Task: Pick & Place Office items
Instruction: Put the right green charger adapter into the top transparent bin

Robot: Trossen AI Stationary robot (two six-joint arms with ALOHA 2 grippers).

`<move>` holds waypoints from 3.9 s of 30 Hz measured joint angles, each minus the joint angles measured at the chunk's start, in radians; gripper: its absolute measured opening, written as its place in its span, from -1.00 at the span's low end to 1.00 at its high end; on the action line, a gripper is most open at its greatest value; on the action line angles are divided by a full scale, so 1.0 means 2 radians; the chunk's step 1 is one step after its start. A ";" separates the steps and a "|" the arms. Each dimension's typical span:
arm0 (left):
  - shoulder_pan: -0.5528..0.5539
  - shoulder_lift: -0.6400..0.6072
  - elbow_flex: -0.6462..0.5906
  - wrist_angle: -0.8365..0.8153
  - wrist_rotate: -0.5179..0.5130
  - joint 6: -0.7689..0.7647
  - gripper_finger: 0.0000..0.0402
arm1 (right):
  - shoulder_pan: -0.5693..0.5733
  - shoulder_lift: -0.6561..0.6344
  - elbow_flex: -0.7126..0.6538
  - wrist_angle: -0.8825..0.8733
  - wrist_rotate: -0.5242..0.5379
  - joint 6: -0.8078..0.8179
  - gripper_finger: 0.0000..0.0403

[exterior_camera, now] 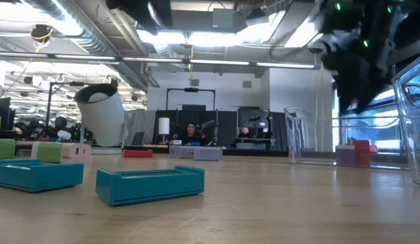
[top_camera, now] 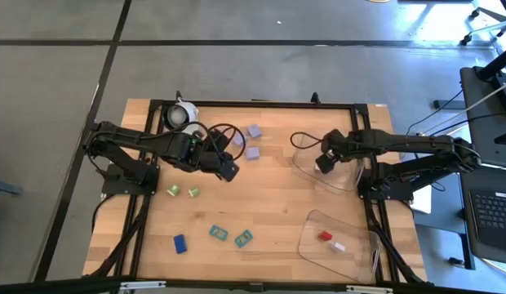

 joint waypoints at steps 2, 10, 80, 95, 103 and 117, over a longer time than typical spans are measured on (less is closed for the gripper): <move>0.000 0.000 0.000 -0.019 0.045 0.011 0.08 | 0.000 0.000 0.030 -0.003 0.007 -0.016 0.69; -0.010 -0.001 -0.043 -0.082 0.125 0.012 0.15 | 0.000 0.000 0.135 -0.002 0.034 -0.056 0.68; 0.004 -0.001 -0.344 0.281 0.283 0.067 -0.33 | 0.001 0.000 0.167 0.002 0.019 0.002 0.68; 0.058 -0.001 -0.205 0.543 0.133 0.234 -0.33 | 0.001 0.000 0.167 0.020 0.013 -0.026 0.68; 0.075 -0.001 -0.178 0.716 0.143 0.299 -0.33 | 0.007 0.000 0.167 0.118 -0.044 -0.141 0.68; 0.099 -0.001 -0.178 0.754 0.217 0.126 -0.33 | 0.094 0.000 0.167 0.278 -0.027 -0.535 0.58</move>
